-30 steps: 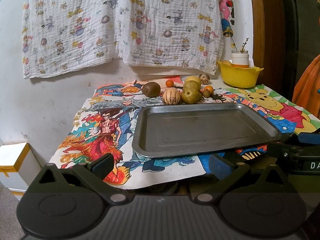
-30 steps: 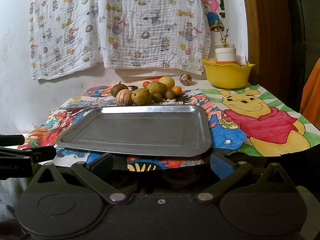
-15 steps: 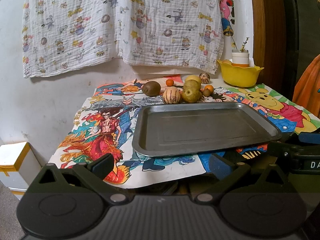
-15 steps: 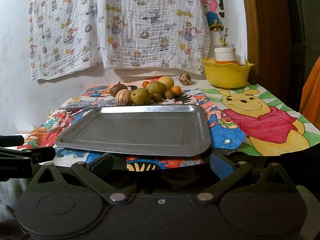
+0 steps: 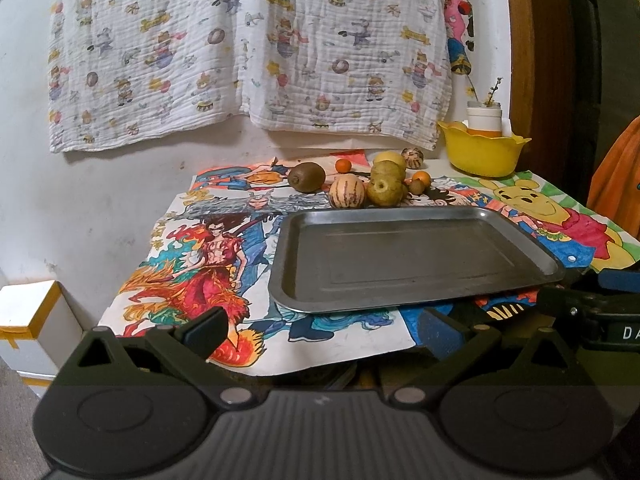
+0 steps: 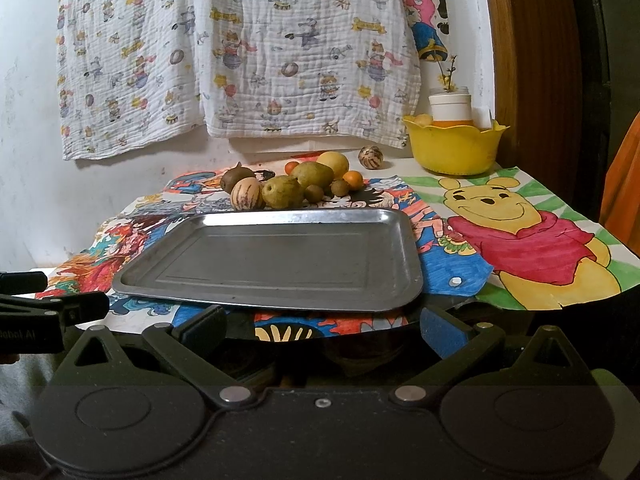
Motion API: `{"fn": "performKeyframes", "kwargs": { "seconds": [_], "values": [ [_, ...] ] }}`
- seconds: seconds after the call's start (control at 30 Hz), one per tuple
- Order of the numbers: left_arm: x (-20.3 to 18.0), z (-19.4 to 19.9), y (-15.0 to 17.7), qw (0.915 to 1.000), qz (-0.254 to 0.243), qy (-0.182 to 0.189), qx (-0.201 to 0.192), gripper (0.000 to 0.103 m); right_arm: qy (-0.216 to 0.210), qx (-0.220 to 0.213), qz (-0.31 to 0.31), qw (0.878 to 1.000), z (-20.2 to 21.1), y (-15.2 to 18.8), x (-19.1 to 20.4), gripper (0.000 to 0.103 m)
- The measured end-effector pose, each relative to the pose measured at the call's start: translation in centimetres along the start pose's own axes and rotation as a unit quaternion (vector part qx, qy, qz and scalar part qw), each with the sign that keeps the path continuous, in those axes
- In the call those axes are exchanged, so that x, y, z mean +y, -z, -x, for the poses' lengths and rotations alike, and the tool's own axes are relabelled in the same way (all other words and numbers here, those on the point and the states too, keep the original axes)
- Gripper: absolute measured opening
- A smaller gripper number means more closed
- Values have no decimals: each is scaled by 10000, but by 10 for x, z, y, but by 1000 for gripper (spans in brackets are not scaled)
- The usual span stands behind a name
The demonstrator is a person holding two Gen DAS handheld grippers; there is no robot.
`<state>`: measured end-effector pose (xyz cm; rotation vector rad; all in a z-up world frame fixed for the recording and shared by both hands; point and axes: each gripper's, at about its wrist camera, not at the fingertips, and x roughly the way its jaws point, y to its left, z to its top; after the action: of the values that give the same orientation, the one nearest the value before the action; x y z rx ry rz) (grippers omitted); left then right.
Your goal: Organize fruits
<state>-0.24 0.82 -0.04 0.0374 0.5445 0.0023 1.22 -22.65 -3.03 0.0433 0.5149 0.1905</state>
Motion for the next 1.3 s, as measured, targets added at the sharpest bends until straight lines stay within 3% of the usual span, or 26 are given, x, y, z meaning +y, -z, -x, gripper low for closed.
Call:
{"fn": "performKeyframes", "kwargs": {
  "seconds": [0.4,0.6,0.87,1.07,1.3],
  "values": [
    [4,-13,-3,9999,48,-112,106,103,28,46,-147,9999,-8,2,-5,103],
    [3,-19,-9,9997,-83,-127,195,103,-96,-141,-177,9997,-8,-2,-7,103],
    [13,-34,-27,9994,-210,-66,271,103,-95,-514,296,9982,-21,-21,-4,103],
    [27,-61,-52,9992,-231,-142,307,103,-85,-422,590,9973,-48,-36,-1,103],
    [40,-104,-78,9986,-266,79,444,103,-72,-352,1515,9878,-84,-56,10,103]
  ]
}}
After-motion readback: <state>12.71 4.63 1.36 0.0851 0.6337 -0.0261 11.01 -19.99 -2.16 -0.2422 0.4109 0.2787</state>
